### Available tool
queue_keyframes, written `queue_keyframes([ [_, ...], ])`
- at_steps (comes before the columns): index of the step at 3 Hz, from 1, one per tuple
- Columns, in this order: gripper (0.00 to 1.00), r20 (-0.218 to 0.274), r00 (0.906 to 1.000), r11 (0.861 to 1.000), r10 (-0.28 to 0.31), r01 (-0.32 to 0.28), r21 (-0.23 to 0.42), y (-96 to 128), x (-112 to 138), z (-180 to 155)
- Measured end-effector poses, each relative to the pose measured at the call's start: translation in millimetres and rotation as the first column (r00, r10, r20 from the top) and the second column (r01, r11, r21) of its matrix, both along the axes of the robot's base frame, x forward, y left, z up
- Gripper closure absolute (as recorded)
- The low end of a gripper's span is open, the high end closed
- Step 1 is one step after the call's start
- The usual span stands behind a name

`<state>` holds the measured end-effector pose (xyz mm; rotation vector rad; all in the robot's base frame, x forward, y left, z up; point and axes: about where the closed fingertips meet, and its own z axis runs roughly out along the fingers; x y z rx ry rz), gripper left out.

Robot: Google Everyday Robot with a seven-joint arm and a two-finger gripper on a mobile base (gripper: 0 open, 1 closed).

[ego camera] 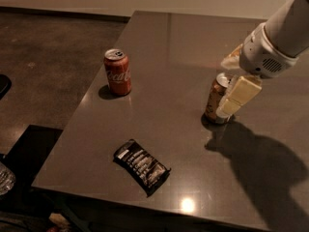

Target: Move orange can near coke can

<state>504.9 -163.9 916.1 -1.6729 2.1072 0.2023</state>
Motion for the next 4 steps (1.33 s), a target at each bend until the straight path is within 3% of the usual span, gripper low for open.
queue_keyframes([
  [2,0.65,0.004,0.9998,1.000,0.022,-0.022,0.008,3,2,2],
  [3,0.88,0.008,0.9986,0.998,0.052,-0.052,0.022,17,5,16],
  [4,1.00,0.022,0.9932,0.992,0.114,-0.115,0.043,48,9,36],
])
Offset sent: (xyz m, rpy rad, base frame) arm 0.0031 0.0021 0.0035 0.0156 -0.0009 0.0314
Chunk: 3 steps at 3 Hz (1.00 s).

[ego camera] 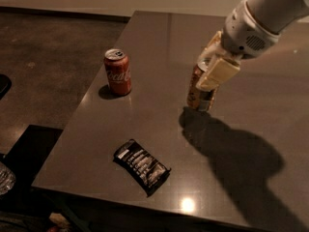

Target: Move orange can near coke can

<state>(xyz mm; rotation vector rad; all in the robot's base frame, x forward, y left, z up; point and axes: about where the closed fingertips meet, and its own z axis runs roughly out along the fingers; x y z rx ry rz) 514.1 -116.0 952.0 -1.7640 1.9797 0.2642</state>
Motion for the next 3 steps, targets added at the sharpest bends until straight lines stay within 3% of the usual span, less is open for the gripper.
queue_keyframes([
  [1,1.00,0.002,0.9970,0.997,0.077,-0.077,0.018,43,5,13],
  [3,1.00,-0.008,0.9860,0.986,0.167,-0.166,0.033,106,28,8],
])
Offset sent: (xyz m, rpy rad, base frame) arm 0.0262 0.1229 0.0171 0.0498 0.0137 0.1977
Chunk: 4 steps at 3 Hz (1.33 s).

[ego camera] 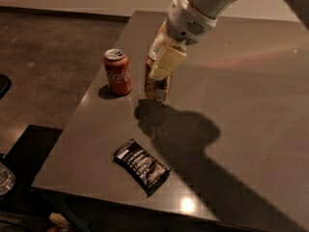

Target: Move orange can near coke can

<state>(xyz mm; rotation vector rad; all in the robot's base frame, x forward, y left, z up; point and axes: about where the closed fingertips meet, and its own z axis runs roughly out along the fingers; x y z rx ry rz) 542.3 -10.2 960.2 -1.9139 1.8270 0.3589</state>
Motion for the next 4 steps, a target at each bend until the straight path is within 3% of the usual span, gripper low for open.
queue_keyframes([
  [1,1.00,0.001,0.9994,0.999,0.035,-0.035,-0.001,21,14,-9],
  [2,0.82,0.017,0.9981,0.998,0.059,-0.059,-0.008,34,24,-16],
  [4,0.35,0.019,0.9930,0.993,0.117,-0.117,-0.015,46,34,-27],
])
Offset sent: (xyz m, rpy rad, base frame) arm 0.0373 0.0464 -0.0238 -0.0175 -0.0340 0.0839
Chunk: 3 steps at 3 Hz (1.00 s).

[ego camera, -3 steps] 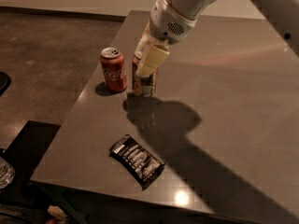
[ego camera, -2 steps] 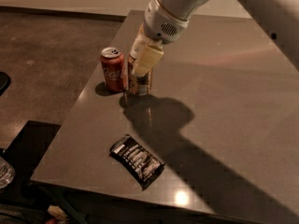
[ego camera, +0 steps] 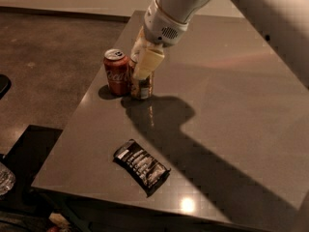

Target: Move orange can near coke can

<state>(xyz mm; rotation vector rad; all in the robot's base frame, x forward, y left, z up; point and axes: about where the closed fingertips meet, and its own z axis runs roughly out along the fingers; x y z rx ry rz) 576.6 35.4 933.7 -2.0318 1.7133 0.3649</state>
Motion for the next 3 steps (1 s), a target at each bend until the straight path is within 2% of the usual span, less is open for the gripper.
queue_keyframes([
  [1,0.12,-0.004,0.9998,1.000,0.019,-0.019,-0.007,2.4,2.9,-6.0],
  [2,0.00,0.007,0.9994,0.999,0.034,-0.034,-0.024,3.2,5.6,-10.2],
  [3,0.00,0.007,0.9994,0.999,0.034,-0.034,-0.024,3.3,5.7,-10.2],
])
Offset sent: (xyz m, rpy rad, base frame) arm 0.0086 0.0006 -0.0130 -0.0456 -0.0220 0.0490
